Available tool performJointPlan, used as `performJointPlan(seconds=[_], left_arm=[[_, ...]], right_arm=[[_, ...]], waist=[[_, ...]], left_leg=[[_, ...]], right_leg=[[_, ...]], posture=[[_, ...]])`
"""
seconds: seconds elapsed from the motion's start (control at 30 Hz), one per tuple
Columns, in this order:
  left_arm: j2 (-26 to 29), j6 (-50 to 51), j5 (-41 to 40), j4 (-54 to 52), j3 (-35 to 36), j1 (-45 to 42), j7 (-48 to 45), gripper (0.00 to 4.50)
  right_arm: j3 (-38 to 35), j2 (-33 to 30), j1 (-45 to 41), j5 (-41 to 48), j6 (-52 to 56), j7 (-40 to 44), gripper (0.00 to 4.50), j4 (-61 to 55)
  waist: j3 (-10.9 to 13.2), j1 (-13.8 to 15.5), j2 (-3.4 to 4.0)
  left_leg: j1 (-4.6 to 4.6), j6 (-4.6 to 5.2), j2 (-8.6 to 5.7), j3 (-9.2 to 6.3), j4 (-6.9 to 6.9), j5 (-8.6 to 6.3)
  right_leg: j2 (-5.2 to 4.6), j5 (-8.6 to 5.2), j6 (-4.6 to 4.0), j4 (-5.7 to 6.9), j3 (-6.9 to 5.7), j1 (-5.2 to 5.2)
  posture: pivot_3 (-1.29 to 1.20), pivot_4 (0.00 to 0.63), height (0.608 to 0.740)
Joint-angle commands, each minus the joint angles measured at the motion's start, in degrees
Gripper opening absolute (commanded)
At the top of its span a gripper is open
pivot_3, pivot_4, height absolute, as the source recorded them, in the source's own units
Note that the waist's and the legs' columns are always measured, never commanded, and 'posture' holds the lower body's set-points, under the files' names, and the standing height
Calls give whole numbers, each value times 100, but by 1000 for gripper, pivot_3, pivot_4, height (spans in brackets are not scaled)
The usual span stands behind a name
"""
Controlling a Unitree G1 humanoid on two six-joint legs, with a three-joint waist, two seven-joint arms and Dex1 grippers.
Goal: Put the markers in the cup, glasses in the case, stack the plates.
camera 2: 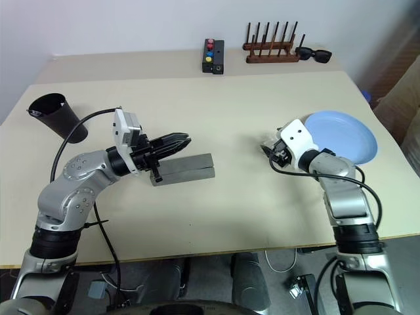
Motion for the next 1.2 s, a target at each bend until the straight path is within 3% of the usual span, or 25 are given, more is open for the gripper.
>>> performJointPlan(seconds=[0.03,0.2,0.23,0.3,0.47,0.77,0.93,1.1,1.2], left_arm=[[27,0,-85,-313,78,23,77,502],[-28,89,-167,-581,82,160,237,502],[-26,85,-170,-588,86,188,234,502],[-21,71,-177,-567,90,217,216,502],[-10,-13,-175,-332,83,158,103,502],[-141,151,-164,-187,-147,-255,146,502],[-345,178,-75,-238,-377,-413,290,502],[-347,67,-49,-202,-375,-305,239,502],[-308,11,-57,-133,-307,-238,140,502]], right_arm=[[-16,190,-184,41,91,-247,3466,348],[16,281,-279,-59,180,-504,3466,765],[-11,285,-282,-27,215,-522,3232,780],[-51,276,-283,41,262,-520,2614,761],[-102,218,-190,158,291,-452,63,471],[-897,12,-262,119,351,-1194,19,-47],[-1269,-331,-262,-166,540,-1831,19,480],[-1378,-429,-149,-100,561,-1869,19,739],[-1460,-422,-104,-49,594,-1906,1059,781]], waist=[[0,9,0],[0,-1,0],[0,-5,0],[0,-11,0],[0,-16,0],[0,16,0],[0,5,0],[0,-37,2],[0,-33,3]], left_leg=[[0,0,0,0,0,0],[0,0,-1,0,0,0],[0,0,-1,0,0,0],[1,0,-1,0,-1,0],[2,0,-1,0,-2,0],[-3,0,-1,0,2,0],[-2,0,-4,0,1,0],[3,0,-2,1,-6,0],[4,1,-2,2,-7,0]], right_leg=[[0,0,0,0,0,0],[0,0,0,-1,0,0],[0,0,0,-1,0,0],[0,0,0,-1,0,0],[0,0,0,0,0,0],[0,0,0,-2,0,0],[-2,0,0,-4,0,1],[-2,0,0,-3,0,0],[-2,0,0,-3,1,0]], posture=[[0,150,734],[0,150,734],[0,150,734],[0,150,734],[0,150,734],[0,150,734],[0,150,734],[0,150,734],[0,150,734]])
